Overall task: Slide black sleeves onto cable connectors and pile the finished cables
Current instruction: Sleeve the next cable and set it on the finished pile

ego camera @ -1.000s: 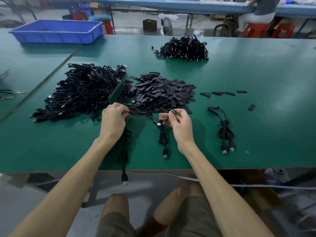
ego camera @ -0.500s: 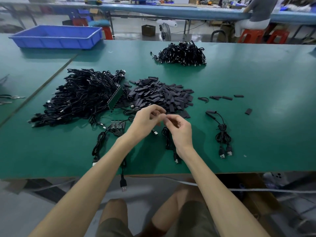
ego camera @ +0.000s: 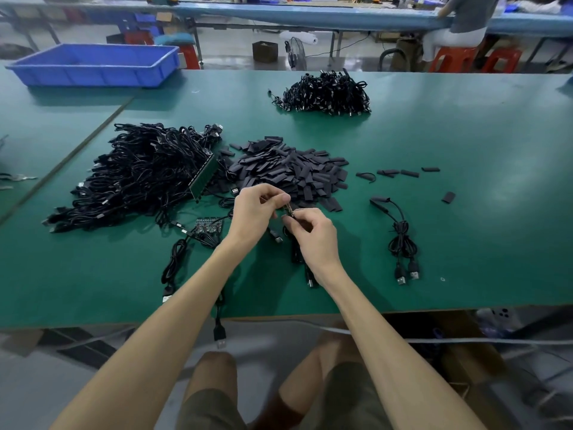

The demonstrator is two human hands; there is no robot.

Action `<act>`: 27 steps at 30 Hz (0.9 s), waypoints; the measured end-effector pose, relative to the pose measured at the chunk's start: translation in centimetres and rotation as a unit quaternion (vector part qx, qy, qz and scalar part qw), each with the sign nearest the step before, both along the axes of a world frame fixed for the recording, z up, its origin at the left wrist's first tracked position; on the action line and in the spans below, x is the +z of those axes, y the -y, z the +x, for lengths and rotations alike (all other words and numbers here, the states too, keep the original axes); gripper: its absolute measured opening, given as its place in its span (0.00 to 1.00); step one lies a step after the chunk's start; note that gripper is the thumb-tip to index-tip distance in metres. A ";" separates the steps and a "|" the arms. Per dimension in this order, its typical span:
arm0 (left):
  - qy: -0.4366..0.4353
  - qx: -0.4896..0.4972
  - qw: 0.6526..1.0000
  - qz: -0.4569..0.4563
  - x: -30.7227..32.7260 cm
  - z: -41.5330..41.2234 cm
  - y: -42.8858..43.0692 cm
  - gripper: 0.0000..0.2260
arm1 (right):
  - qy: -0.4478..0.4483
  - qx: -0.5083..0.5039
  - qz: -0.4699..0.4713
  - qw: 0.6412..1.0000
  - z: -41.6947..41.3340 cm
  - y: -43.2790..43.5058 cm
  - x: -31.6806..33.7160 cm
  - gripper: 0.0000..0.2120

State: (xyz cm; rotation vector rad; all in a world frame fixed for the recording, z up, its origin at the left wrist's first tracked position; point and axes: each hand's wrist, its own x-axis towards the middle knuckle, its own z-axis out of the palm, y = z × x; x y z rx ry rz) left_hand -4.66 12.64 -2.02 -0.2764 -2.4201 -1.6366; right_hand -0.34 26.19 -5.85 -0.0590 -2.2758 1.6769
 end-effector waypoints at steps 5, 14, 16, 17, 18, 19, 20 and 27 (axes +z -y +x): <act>-0.050 -0.015 0.981 -0.187 -0.5 -1.1 -0.4 0.12 | 0.036 -0.041 -0.072 0.996 0.1 -0.4 -0.1 0.08; -0.159 -0.044 0.878 -0.450 -2.6 -1.5 -0.8 0.13 | 0.049 -0.049 -0.102 0.992 0.5 -0.6 -0.1 0.11; -0.169 -0.017 0.883 -0.438 -3.2 -1.3 -0.7 0.09 | 0.052 -0.044 -0.097 0.993 0.4 -0.5 -0.1 0.11; -0.172 -0.009 0.883 -0.437 -3.4 -1.2 -0.6 0.09 | 0.055 -0.043 -0.094 0.993 0.3 -0.5 -0.2 0.11; -0.178 -0.002 0.882 -0.436 -3.6 -1.1 -0.6 0.08 | 0.058 -0.042 -0.090 0.993 0.2 -0.4 -0.2 0.11; -0.186 0.005 0.884 -0.430 -3.6 -1.1 -0.6 0.07 | 0.060 -0.043 -0.086 0.994 0.2 -0.4 -0.2 0.11; -0.188 0.011 0.887 -0.421 -3.6 -1.1 -0.6 0.07 | 0.061 -0.044 -0.084 0.994 0.3 -0.3 -0.1 0.11; -0.148 0.011 0.887 -0.438 -3.1 -1.0 0.0 0.06 | 0.054 -0.039 -0.079 0.995 0.4 -0.2 0.1 0.11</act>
